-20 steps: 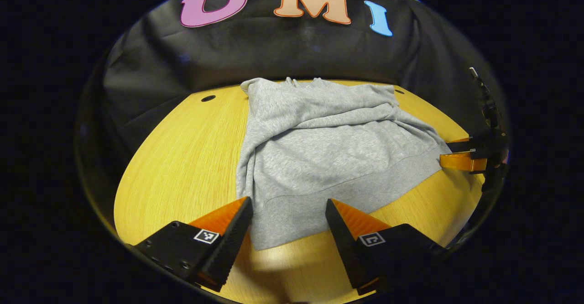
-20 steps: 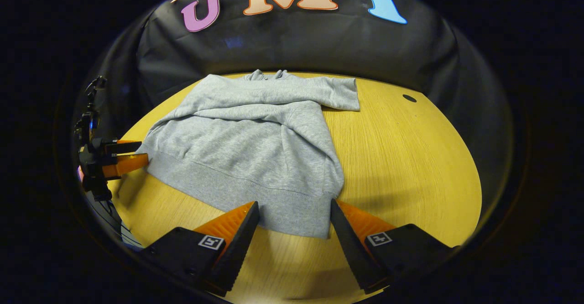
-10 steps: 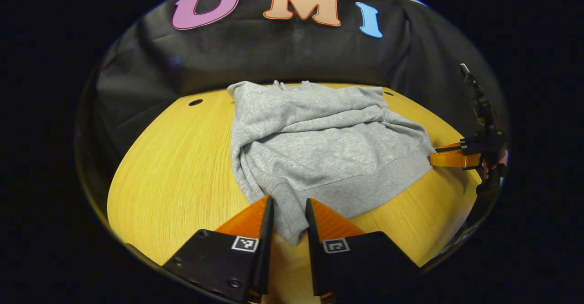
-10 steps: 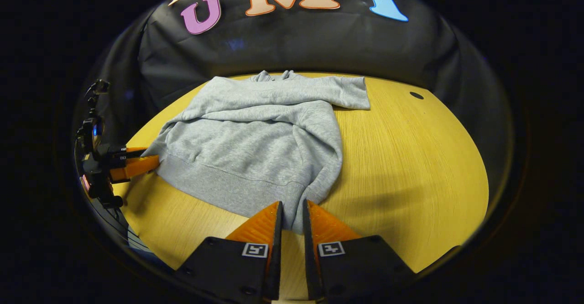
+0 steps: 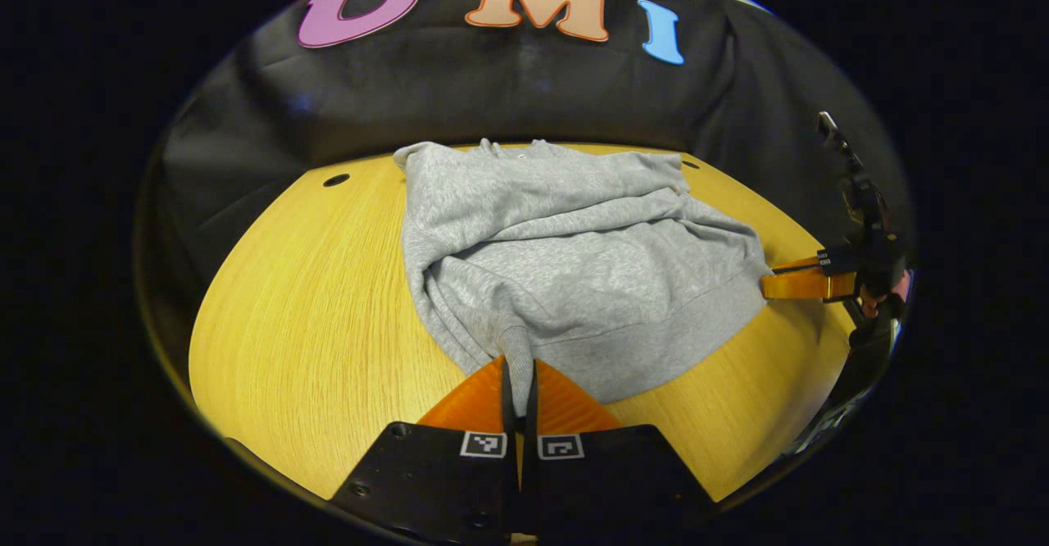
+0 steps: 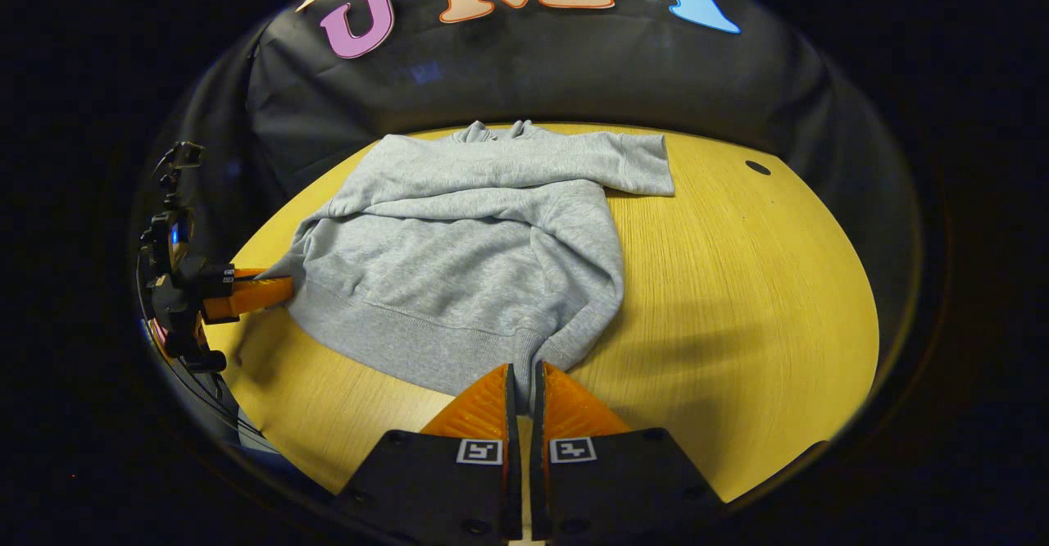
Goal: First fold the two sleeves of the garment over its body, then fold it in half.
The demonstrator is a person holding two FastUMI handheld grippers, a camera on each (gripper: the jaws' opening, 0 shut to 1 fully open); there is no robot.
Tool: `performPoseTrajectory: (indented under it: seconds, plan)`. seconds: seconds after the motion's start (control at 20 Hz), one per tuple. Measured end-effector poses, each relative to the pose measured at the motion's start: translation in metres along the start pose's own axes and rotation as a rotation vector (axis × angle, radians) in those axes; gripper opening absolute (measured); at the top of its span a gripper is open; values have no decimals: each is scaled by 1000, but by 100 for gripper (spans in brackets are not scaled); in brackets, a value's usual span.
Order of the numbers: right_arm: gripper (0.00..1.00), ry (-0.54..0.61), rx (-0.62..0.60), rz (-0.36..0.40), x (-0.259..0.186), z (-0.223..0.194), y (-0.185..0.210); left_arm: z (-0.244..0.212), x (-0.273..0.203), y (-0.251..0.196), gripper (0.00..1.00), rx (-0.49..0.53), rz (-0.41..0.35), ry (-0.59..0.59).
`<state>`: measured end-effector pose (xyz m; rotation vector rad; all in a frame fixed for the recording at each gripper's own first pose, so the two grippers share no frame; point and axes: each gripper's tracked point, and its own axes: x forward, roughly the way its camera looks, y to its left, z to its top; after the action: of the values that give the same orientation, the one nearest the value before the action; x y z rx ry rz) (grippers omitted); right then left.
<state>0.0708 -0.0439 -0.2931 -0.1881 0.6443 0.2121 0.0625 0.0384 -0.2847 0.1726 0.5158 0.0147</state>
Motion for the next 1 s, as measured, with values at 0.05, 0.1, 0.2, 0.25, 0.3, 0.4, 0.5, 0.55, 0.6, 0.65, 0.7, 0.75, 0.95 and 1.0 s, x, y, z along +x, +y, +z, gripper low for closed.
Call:
performPoseTrajectory:
  seconds: [0.05,0.1,0.2,0.25,0.3,0.4,0.5,0.55,0.6,0.65,0.7,0.75,0.95,1.0]
  plan:
    - [7,-8,9,6,-2,6,1,3,1,-1,0,-19,-4,-2]
    - [7,-18,17,13,-4,13,2,6,1,-2,0,-36,-10,-4]
    - [6,-36,34,27,-5,27,2,11,0,-4,0,-64,-22,5]
    - [6,-44,46,37,-7,35,3,16,-2,-5,0,-72,-31,7]
    - [6,-54,56,46,-7,42,3,23,-3,-6,0,-76,-39,-4]
    - [6,-77,62,49,-7,58,1,41,-7,-6,0,-80,-52,-33]
    - [6,-100,63,47,-5,74,0,63,-8,-8,0,-107,-69,-70]
    - [6,-108,68,50,-4,83,-1,76,-7,-8,0,-126,-77,-84]
    - [6,-114,70,52,-1,91,-2,87,-6,-7,0,-143,-87,-99]
    - [6,-122,71,56,1,99,-2,100,-3,-6,0,-155,-93,-117]
    - [6,-131,71,57,4,109,-3,110,0,-4,0,-157,-96,-128]
    - [6,-139,72,59,6,117,-4,120,4,-1,0,-151,-95,-137]
    - [6,-175,45,69,19,156,-9,158,19,5,0,-100,-91,-167]
    - [6,-183,34,71,23,168,-11,165,24,6,0,-91,-92,-172]
